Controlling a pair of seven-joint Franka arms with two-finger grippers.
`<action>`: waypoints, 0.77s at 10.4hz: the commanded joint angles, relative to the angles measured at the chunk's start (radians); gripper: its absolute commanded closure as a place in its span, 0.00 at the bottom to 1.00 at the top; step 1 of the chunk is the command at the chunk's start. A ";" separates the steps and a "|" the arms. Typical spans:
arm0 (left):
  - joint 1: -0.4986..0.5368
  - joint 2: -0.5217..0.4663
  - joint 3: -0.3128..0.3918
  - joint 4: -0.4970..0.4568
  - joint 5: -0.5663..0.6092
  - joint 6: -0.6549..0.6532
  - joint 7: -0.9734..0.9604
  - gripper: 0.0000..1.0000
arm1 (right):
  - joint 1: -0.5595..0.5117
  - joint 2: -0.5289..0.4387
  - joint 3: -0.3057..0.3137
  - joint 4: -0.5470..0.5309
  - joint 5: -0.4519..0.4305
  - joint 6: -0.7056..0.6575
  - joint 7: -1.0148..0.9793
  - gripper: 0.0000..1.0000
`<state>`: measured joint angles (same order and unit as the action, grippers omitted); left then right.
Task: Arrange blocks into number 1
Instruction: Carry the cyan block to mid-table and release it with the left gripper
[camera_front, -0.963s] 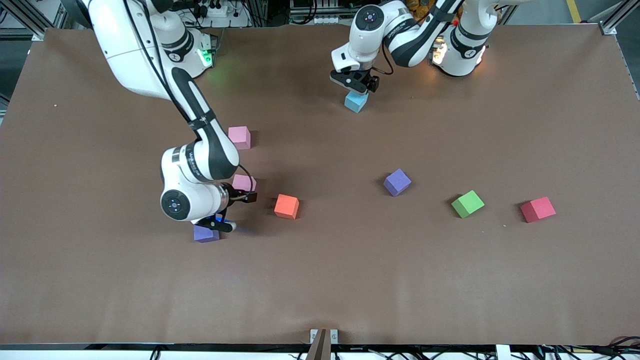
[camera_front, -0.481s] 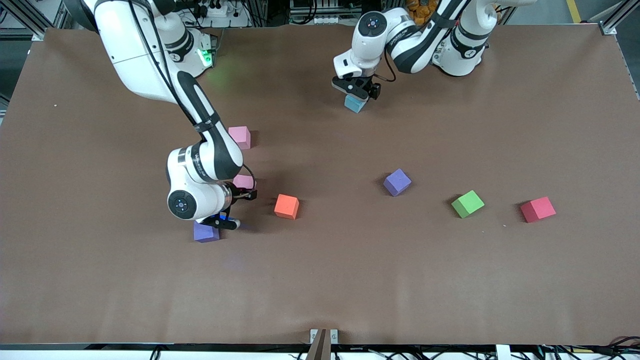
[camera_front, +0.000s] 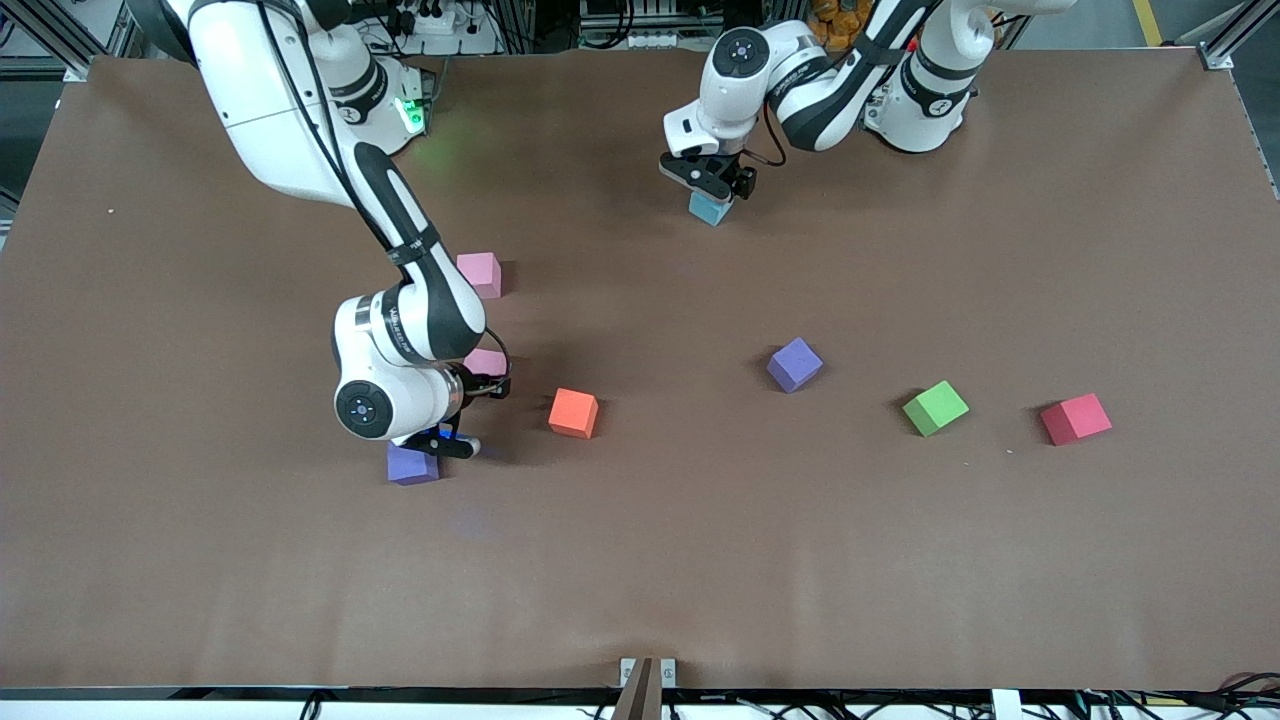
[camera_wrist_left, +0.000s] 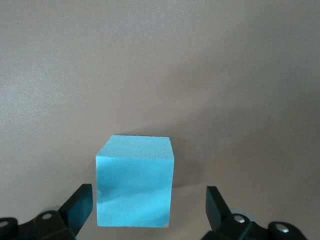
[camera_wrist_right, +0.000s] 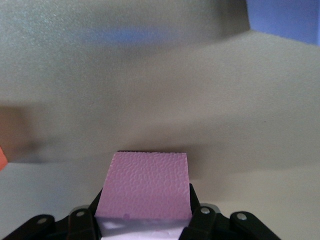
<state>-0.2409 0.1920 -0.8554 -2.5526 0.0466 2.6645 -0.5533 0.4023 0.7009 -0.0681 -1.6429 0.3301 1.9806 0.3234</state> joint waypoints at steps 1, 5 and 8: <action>-0.011 0.017 0.039 0.008 0.056 0.012 -0.007 0.00 | 0.006 -0.061 -0.012 -0.015 0.018 -0.003 -0.023 0.40; -0.012 0.041 0.049 0.011 0.084 0.014 -0.010 0.00 | 0.013 -0.204 -0.038 -0.017 -0.139 -0.005 -0.161 0.40; -0.052 0.063 0.071 0.009 0.084 0.031 -0.022 0.00 | 0.021 -0.253 -0.039 -0.050 -0.172 -0.005 -0.164 0.40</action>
<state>-0.2593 0.2359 -0.8117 -2.5512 0.1014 2.6781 -0.5534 0.4069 0.4841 -0.0966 -1.6355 0.1752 1.9693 0.1706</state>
